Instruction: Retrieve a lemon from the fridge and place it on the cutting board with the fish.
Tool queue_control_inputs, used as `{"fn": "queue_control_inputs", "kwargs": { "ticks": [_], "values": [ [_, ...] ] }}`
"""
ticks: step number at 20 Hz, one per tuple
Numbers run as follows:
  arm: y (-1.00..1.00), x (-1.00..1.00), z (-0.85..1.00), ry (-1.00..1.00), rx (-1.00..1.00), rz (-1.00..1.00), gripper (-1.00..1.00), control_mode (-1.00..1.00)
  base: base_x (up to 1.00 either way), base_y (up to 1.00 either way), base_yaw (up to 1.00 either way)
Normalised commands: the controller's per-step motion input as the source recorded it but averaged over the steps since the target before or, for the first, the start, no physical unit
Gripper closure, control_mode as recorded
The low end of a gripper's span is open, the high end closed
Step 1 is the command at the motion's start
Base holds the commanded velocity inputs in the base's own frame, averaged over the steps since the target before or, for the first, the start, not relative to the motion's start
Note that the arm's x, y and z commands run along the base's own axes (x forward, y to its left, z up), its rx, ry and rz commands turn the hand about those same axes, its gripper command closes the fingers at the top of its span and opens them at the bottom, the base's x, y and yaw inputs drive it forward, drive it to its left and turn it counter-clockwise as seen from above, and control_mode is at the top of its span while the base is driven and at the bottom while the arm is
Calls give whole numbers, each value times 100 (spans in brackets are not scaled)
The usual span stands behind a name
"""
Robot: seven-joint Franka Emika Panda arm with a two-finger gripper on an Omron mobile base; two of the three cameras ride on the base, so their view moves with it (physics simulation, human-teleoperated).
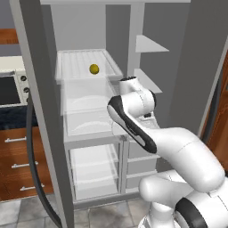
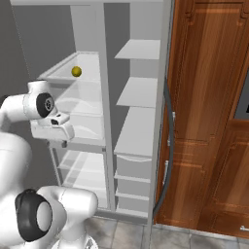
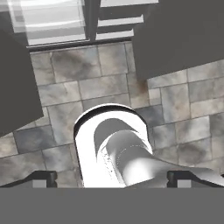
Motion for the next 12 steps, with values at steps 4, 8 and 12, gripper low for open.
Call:
{"fn": "queue_control_inputs", "kwargs": {
  "ticks": [4,8,12],
  "values": [
    [-53,-1,-6,-11,10,0,-100,-100,0,0,0],
    [-44,-4,0,-9,15,0,-100,-100,0,0,0],
    [-39,-6,-1,-14,10,0,-100,-100,0,0,0]
  ]
}}
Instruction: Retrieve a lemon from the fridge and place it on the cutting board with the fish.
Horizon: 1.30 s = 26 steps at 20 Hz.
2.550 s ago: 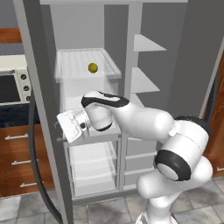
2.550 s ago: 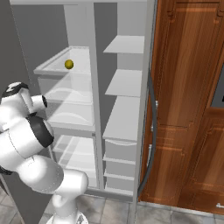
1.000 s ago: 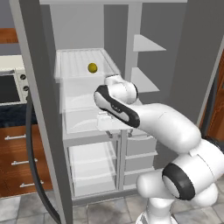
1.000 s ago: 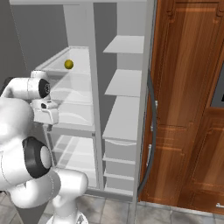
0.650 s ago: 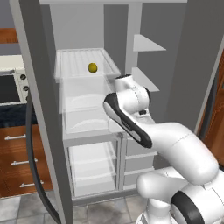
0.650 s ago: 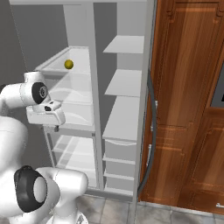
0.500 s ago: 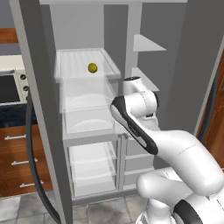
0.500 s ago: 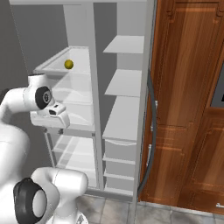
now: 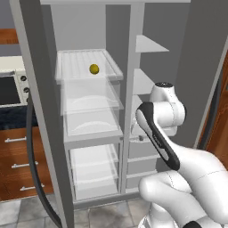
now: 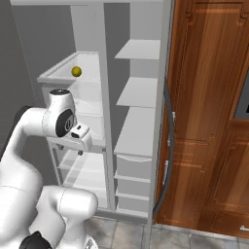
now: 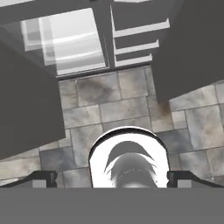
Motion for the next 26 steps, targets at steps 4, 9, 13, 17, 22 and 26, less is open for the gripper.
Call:
{"fn": "queue_control_inputs", "kwargs": {
  "ticks": [4,9,13,17,22,26],
  "values": [
    [-27,0,-11,-10,0,5,-100,-100,0,0,0],
    [-24,-3,2,0,-6,25,-100,-100,0,0,0],
    [-13,-47,24,0,-7,18,-100,-100,0,0,0],
    [6,-41,8,1,0,5,-100,-100,0,0,0],
    [8,-29,6,1,1,0,-100,-100,0,0,0],
    [1,0,0,0,0,0,-100,-100,0,0,0]
  ]
}}
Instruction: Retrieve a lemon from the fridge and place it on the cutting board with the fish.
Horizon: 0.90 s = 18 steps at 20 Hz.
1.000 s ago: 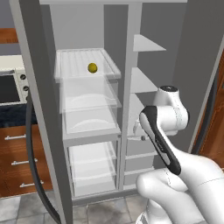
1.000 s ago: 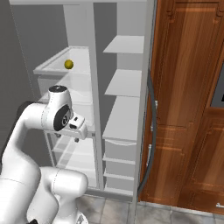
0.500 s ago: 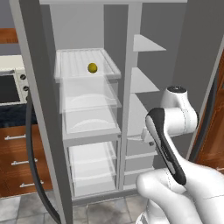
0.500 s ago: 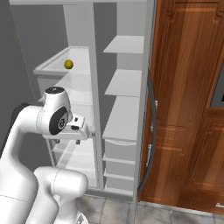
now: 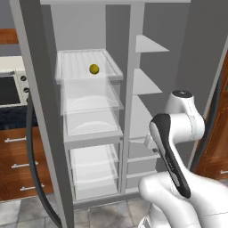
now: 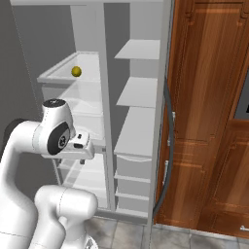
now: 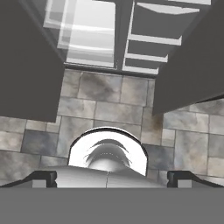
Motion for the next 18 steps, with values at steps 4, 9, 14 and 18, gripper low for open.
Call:
{"fn": "queue_control_inputs", "kwargs": {
  "ticks": [4,9,14,18],
  "values": [
    [1,0,0,0,0,0,-100,-100,0,0,0],
    [6,-9,0,0,0,0,-100,100,-1,10,2],
    [0,0,0,0,0,0,-100,100,1,46,25],
    [0,0,0,0,0,0,-100,100,23,24,32]
  ]
}}
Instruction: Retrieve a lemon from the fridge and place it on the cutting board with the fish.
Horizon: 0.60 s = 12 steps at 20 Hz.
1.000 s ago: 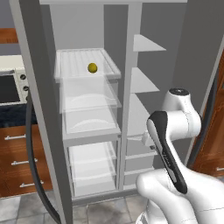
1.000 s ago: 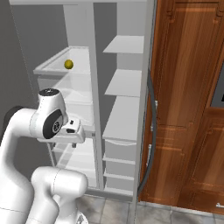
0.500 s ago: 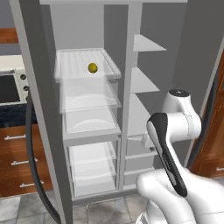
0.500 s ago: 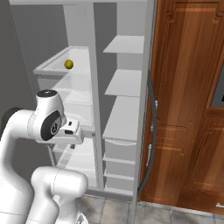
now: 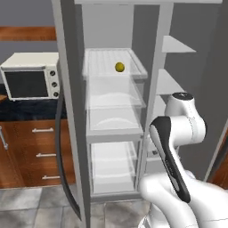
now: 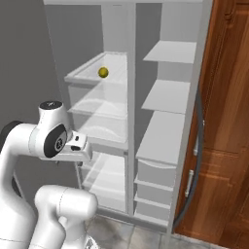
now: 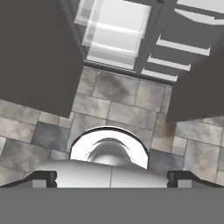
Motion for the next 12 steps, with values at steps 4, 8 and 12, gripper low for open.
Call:
{"fn": "queue_control_inputs", "kwargs": {
  "ticks": [4,8,12],
  "values": [
    [0,0,0,0,0,0,-100,100,41,14,16],
    [0,0,0,0,0,0,-100,100,58,2,5],
    [0,0,0,0,0,0,-100,100,62,0,5]
  ]
}}
